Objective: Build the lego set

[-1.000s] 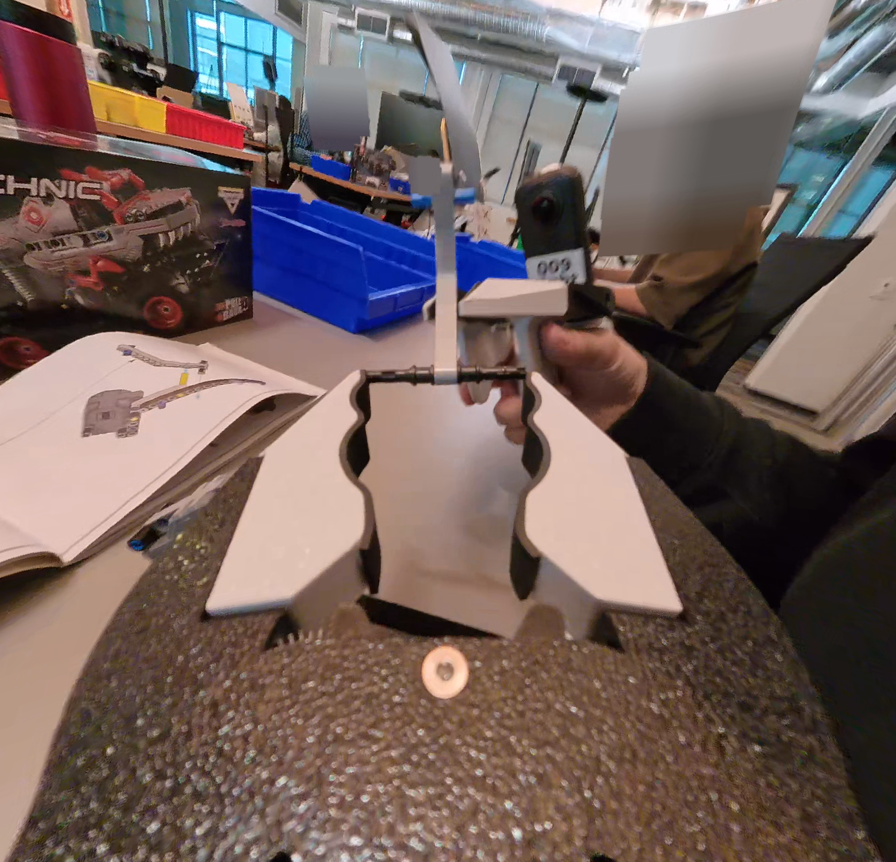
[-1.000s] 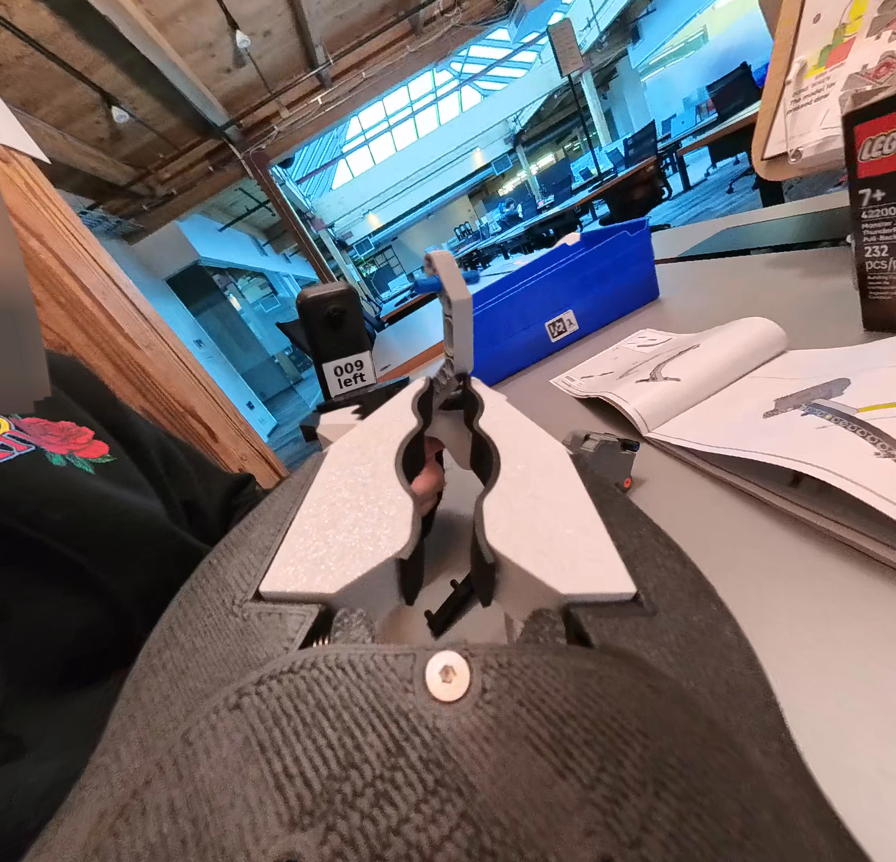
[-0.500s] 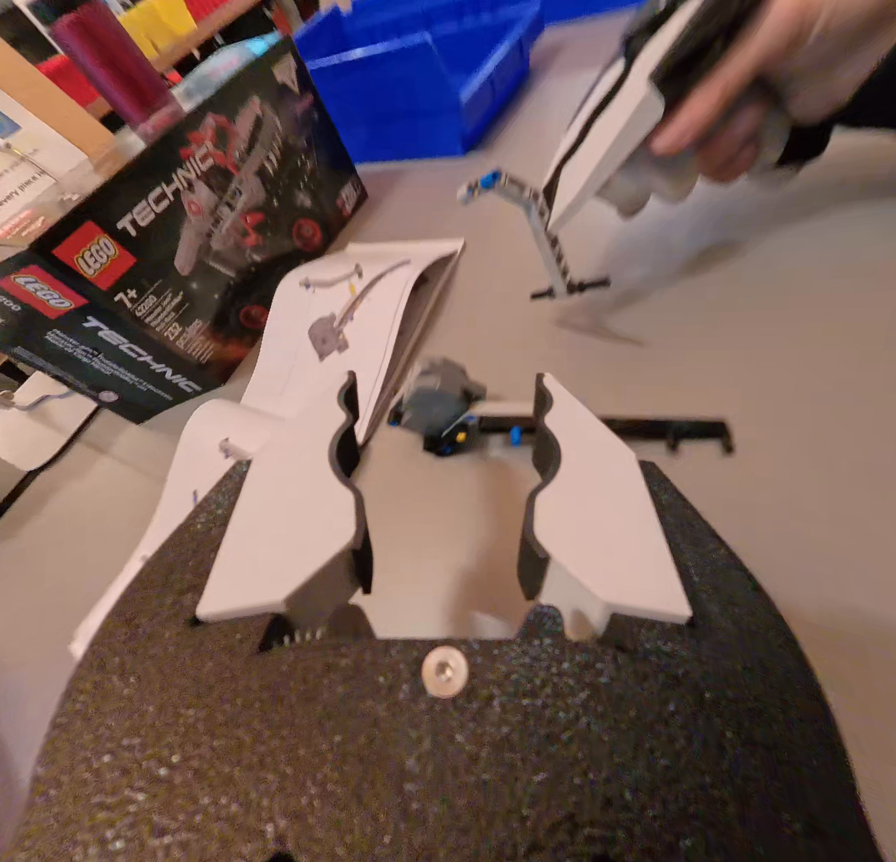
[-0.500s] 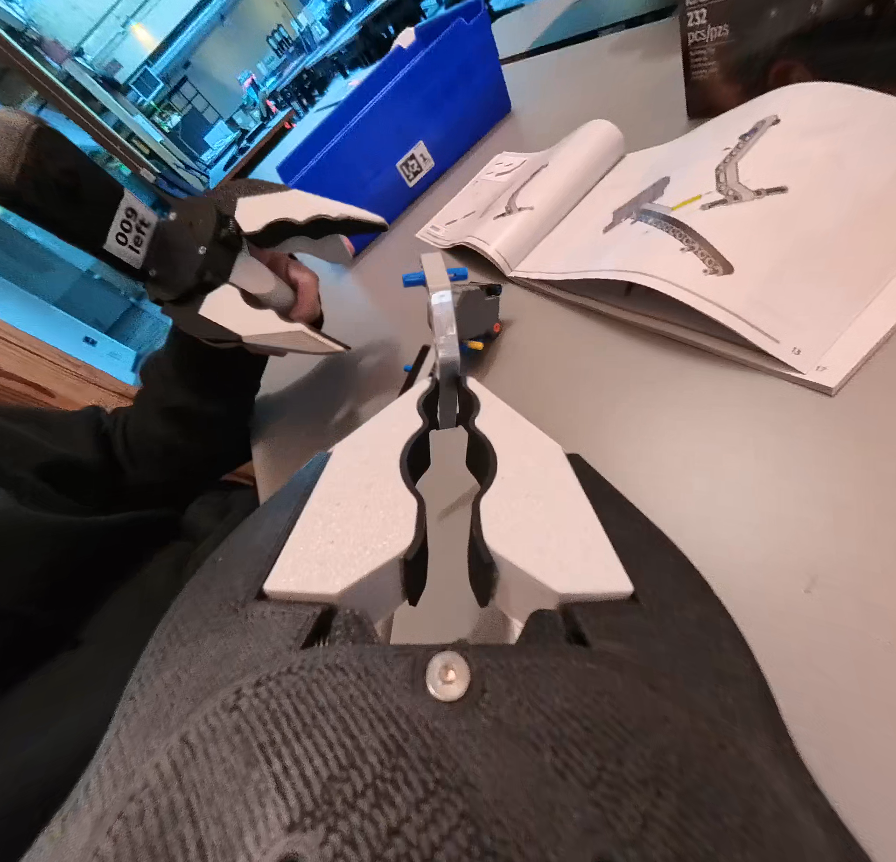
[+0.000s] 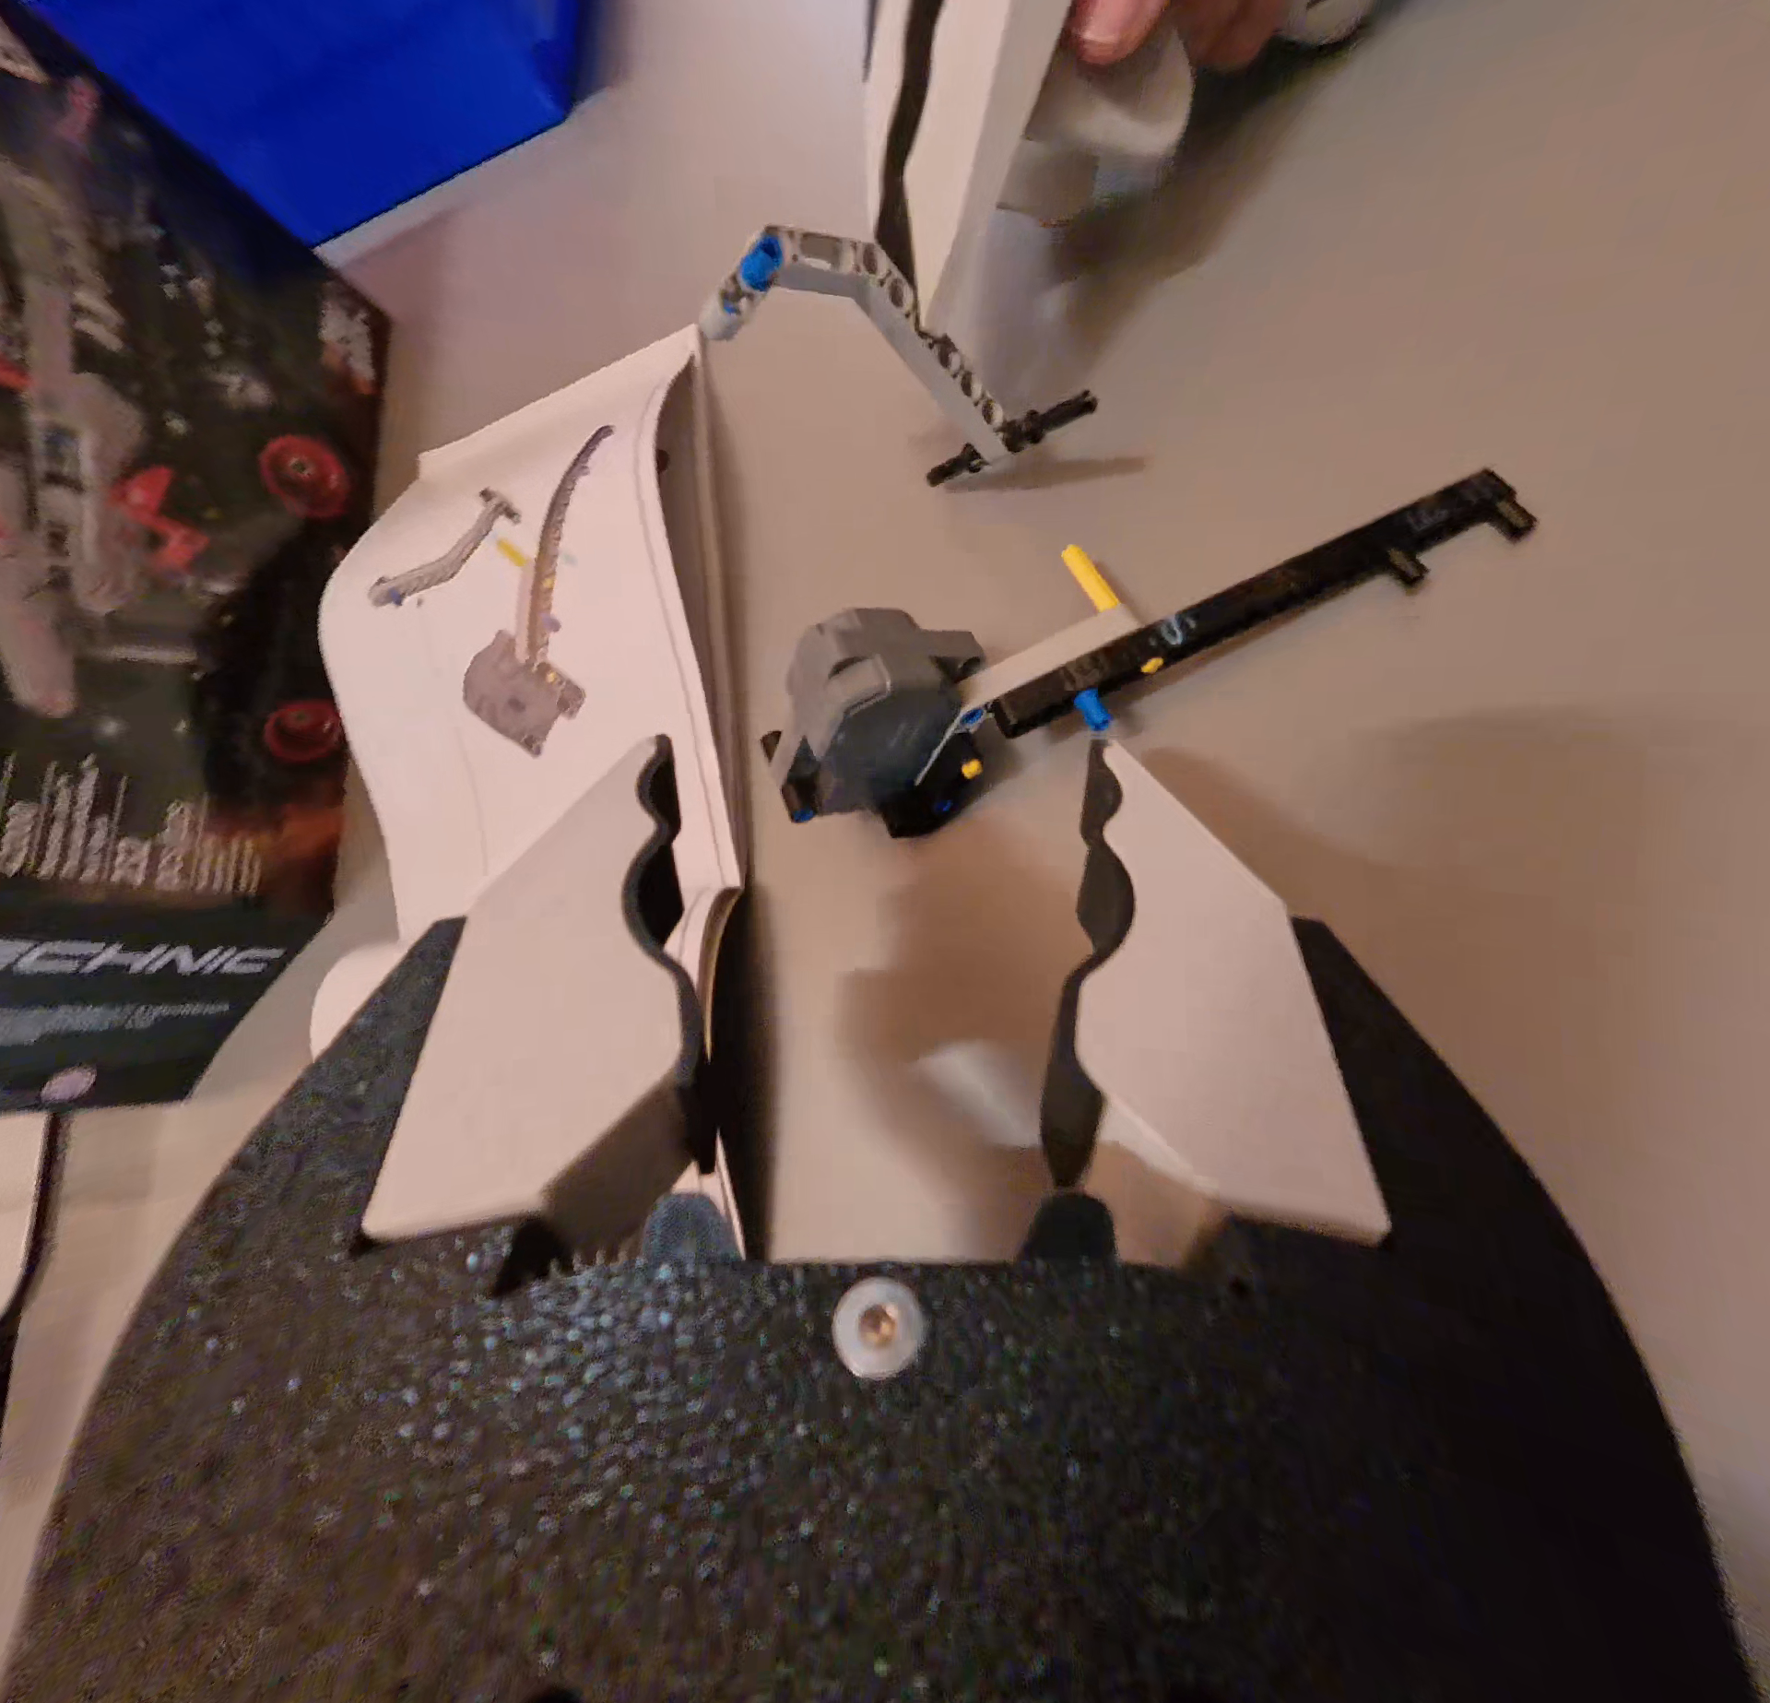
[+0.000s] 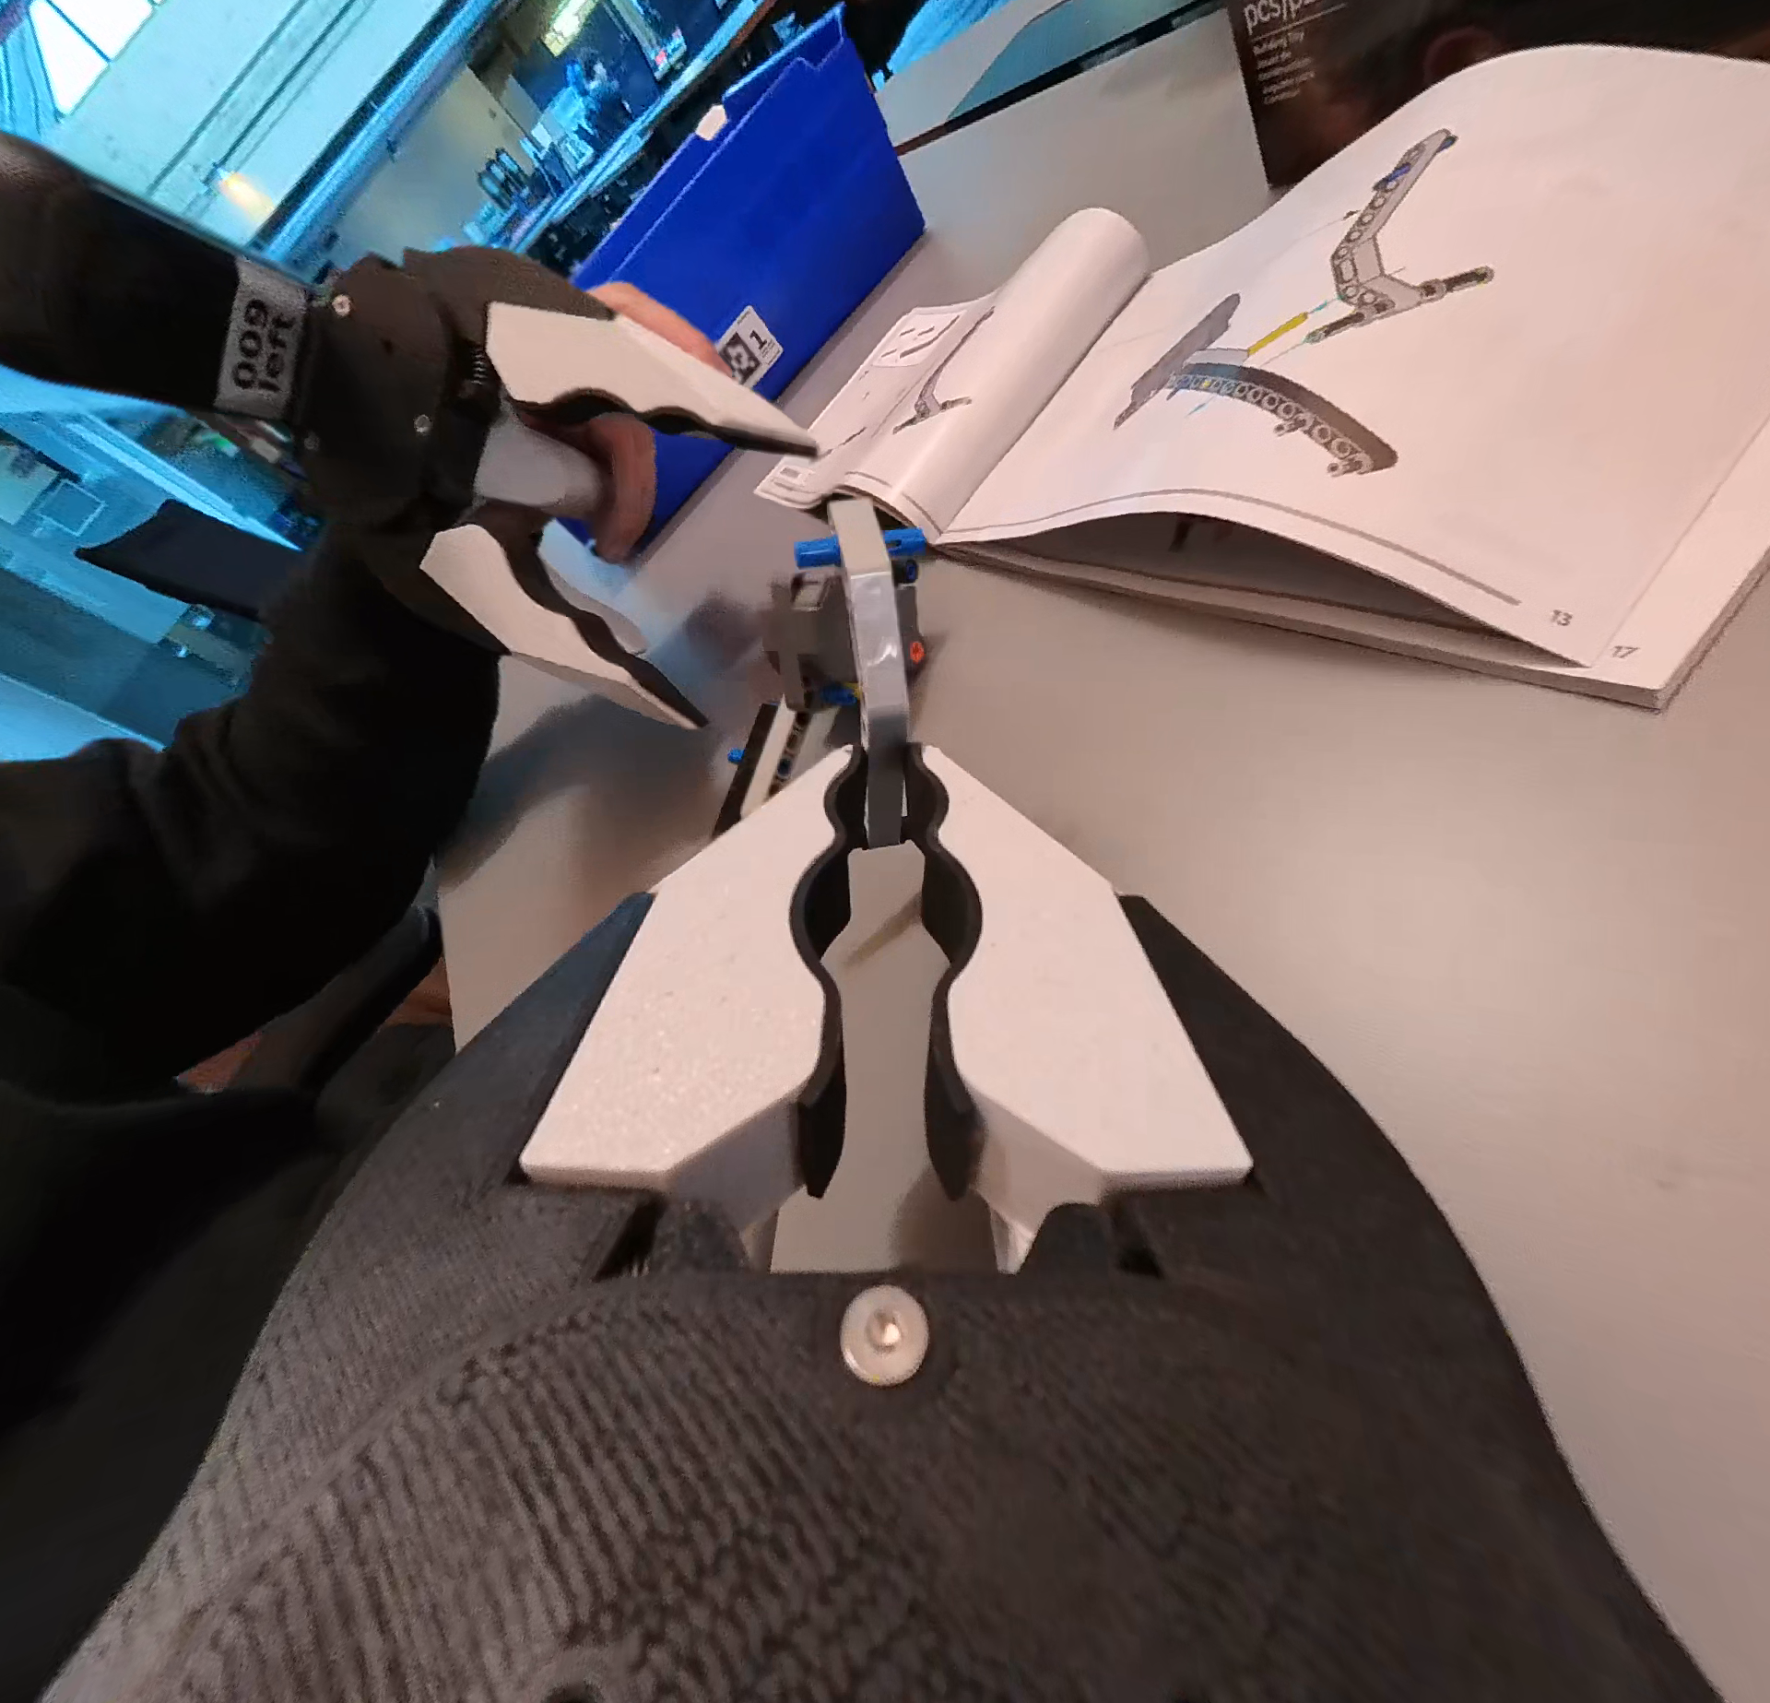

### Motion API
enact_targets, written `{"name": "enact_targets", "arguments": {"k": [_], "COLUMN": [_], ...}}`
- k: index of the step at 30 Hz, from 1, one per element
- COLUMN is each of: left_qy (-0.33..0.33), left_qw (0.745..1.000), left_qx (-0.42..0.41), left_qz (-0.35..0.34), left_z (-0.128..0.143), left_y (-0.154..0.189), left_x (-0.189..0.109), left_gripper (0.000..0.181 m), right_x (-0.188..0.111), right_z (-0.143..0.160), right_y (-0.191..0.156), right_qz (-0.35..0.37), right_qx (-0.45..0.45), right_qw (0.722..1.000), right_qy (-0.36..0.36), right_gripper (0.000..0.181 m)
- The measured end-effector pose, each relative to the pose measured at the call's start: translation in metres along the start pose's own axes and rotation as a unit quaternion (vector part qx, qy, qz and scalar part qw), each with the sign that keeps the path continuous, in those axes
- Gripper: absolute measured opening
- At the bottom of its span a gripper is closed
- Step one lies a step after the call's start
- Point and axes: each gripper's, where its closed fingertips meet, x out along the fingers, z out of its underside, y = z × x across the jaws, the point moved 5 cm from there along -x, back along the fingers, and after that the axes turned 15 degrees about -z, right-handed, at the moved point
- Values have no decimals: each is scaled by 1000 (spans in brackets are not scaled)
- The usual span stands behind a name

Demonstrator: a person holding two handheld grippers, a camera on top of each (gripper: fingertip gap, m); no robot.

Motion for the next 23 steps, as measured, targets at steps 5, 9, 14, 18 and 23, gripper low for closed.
{"name": "enact_targets", "arguments": {"k": [5, 9, 14, 18, 23], "left_qy": [-5, -33, -57, -56, -69], "left_qw": [997, 992, 985, 985, 981], "left_qx": [24, 36, 39, 36, -7], "left_qz": [73, 115, 158, 156, 181], "left_z": [-2, 0, 0, 1, 9], "left_y": [-4, -8, -4, -1, -4], "left_x": [11, 19, 26, 23, 14], "left_gripper": [82, 70, 49, 42, 28], "right_x": [-2, -1, 0, 3, 8], "right_z": [1, 3, 3, 2, 2], "right_y": [1, 2, 2, 3, 2], "right_qz": [14, 31, 36, 28, 19], "right_qx": [9, 5, 3, 5, -4], "right_qw": [1000, 1000, 999, 1000, 1000], "right_qy": [11, 1, 1, -1, -15], "right_gripper": [5, 5, 5, 5, 5]}}
